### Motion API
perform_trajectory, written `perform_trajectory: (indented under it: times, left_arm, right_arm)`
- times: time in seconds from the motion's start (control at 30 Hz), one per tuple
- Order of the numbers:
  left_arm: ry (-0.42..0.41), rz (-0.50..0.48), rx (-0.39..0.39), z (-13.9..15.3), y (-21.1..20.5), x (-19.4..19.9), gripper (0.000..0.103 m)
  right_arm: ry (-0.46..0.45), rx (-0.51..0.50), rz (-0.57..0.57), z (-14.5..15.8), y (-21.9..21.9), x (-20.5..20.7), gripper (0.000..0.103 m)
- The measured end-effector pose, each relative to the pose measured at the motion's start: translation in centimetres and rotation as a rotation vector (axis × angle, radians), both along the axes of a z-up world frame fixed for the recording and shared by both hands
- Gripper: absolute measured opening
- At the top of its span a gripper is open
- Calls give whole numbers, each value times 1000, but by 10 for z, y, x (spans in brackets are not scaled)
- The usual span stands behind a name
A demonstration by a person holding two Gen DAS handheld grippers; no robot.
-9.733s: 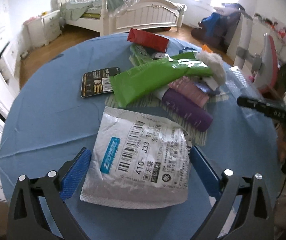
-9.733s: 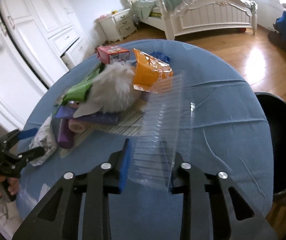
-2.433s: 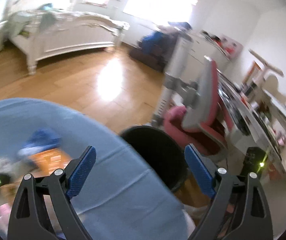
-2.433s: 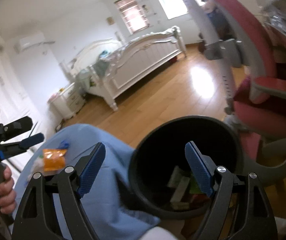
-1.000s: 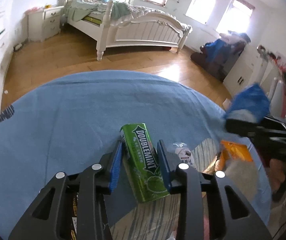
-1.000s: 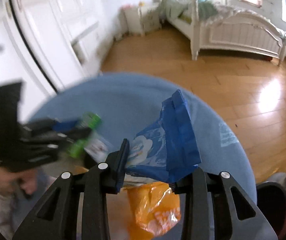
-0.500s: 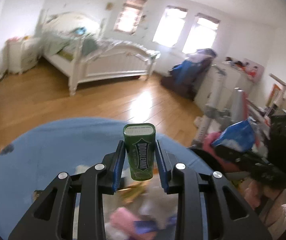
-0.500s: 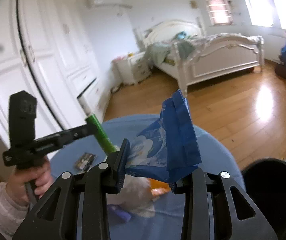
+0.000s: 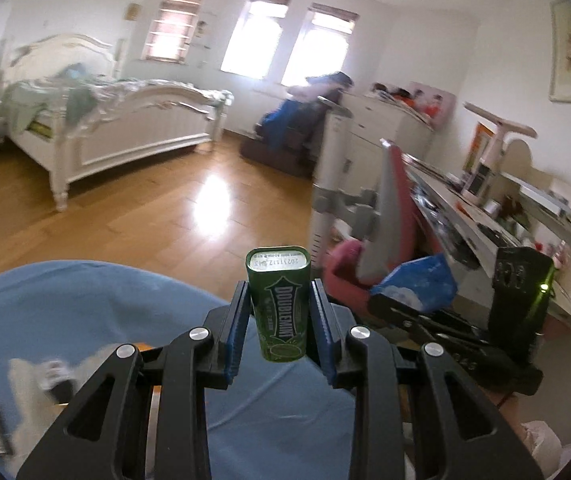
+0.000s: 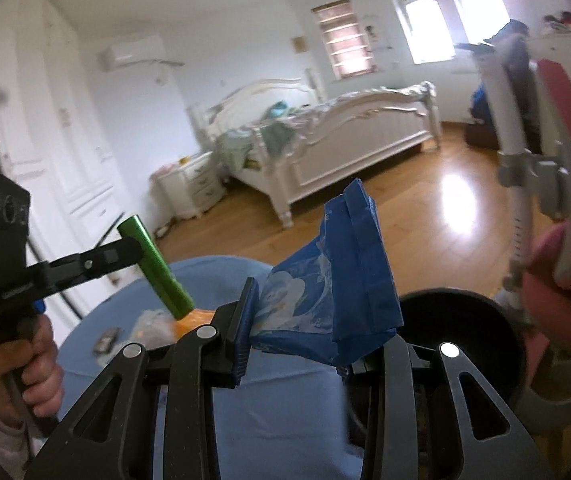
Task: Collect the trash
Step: 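Carry the gum box and blue bag over the black bin and release them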
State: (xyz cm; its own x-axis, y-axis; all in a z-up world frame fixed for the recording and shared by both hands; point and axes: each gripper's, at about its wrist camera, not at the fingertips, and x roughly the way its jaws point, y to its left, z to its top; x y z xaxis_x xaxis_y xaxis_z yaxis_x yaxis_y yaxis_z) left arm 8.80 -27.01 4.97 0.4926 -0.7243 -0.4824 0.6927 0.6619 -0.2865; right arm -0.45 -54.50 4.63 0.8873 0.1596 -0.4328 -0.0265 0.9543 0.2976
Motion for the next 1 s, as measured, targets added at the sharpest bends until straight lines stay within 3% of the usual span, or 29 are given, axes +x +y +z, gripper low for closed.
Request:
perform_trajectory:
  times: [0.17,0.47,1.0]
  left_arm:
    - [23,-73,15,-9,-45,-4,30]
    - [65,-122,46,-26,-84,7,30]
    - [108,-154,97,-49,-113,20,30]
  right_arm:
    - [23,11,-75,-21,-37,-6,34]
    - [80,50,-137,-57,-69,3,34]
    - [129,95,-152,-87,-86,17,34]
